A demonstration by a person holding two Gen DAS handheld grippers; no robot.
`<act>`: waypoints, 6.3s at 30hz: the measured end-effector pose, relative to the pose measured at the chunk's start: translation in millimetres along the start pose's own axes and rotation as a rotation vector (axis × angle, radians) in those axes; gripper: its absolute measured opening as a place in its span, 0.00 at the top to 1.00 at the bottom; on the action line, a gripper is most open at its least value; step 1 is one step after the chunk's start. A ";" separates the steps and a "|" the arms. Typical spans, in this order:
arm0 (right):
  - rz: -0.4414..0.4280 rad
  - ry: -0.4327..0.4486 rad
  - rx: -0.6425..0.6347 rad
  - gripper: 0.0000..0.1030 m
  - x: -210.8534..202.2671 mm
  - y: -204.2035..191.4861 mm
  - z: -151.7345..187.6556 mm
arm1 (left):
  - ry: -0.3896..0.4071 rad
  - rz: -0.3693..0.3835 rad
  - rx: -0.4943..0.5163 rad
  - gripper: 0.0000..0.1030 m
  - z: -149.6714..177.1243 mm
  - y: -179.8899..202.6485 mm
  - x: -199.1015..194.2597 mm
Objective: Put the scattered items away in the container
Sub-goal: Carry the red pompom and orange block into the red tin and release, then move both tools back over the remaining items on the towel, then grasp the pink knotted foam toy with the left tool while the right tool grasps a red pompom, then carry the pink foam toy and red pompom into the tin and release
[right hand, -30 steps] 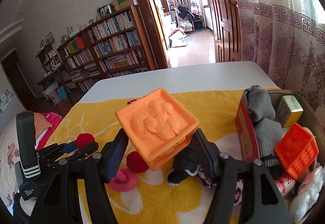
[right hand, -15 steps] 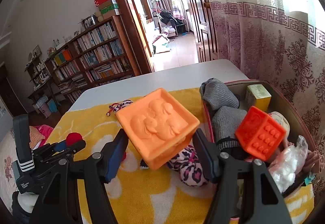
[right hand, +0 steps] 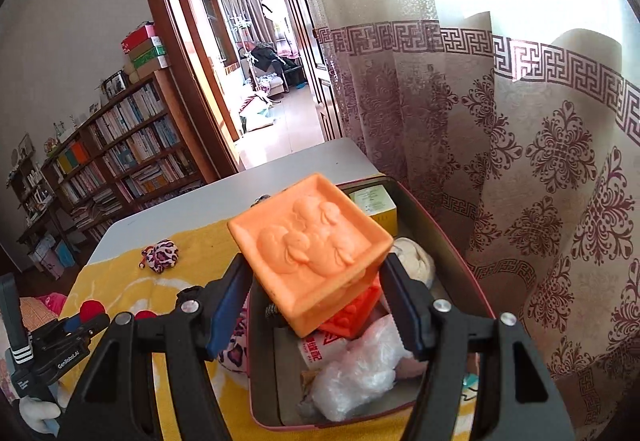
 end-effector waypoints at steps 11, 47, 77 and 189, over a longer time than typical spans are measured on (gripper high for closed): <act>0.044 -0.036 0.037 0.32 32.0 22.6 -32.2 | 0.018 0.023 0.059 0.62 -10.7 40.5 -12.1; 0.039 0.132 0.190 0.26 15.3 66.4 -20.4 | -0.027 0.236 0.239 0.61 -98.0 219.8 34.6; 0.063 0.112 0.118 0.26 32.1 55.4 -9.8 | -0.047 0.171 -0.033 0.21 -54.6 95.6 21.8; -0.061 -0.102 -0.149 0.63 33.6 -92.1 35.8 | -0.071 -0.030 -0.300 0.39 37.2 -67.9 27.2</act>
Point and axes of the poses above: each gripper's, at about its wrist camera, not at the fingertips, and x roughly the way its jaws point, y to its right, z to its underside, the point moved 3 cm from there along x, roughly the way its jaws point, and after that the axes turned 10 degrees about -y, right-handed, at the moved point
